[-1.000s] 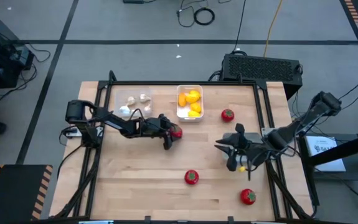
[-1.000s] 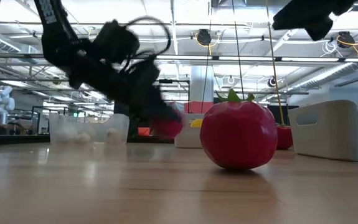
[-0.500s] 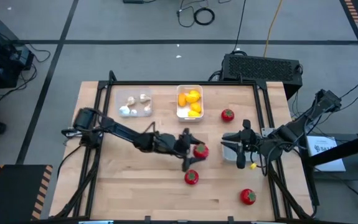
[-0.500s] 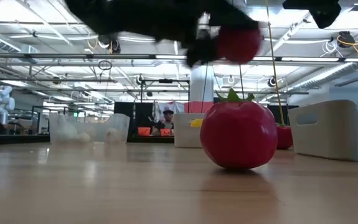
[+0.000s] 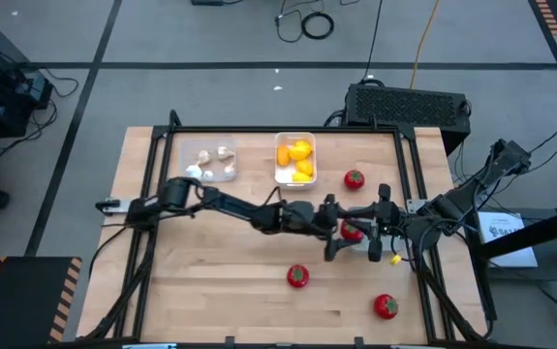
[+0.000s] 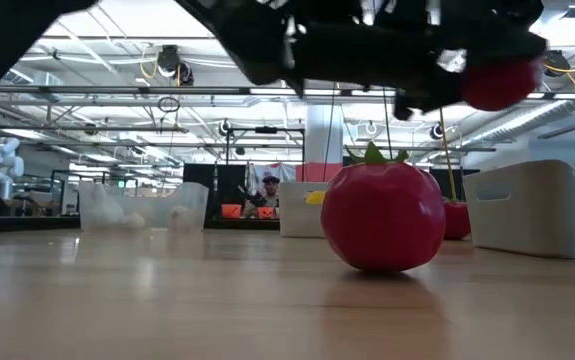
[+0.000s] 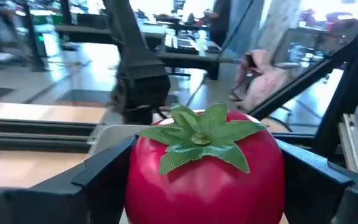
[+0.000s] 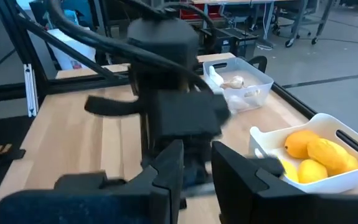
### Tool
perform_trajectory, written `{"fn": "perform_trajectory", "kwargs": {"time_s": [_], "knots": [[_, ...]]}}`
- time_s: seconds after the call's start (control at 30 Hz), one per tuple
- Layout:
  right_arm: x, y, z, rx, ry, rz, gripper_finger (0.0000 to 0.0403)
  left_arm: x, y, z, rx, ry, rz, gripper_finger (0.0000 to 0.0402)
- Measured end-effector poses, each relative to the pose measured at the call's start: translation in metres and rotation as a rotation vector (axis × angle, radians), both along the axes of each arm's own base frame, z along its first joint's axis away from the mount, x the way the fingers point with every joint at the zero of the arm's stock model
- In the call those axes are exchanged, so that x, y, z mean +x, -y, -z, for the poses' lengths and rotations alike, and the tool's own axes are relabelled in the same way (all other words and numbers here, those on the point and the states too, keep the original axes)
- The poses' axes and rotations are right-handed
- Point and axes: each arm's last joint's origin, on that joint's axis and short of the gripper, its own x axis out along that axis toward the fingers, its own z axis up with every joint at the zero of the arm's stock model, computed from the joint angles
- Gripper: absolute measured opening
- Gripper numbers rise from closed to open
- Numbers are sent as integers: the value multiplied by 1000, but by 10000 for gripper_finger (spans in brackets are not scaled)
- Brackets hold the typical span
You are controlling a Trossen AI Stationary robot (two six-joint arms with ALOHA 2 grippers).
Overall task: Sort produce into baskets
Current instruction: Put the tomato into the gray bin
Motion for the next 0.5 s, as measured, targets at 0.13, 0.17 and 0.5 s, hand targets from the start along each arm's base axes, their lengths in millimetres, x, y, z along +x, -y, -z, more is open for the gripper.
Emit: {"fn": "perform_trajectory", "kwargs": {"time_s": [0.13,0.17,0.5], "knots": [[-2,1,0,-11,-6,-3,75,16,-4,12,-1,-12,20,329],[-2,1,0,-11,-6,-2,75,18,-5,15,-1,-16,10,329],[-2,1,0,2,-2,0,75,26,-14,23,2,2,-71,341]]}}
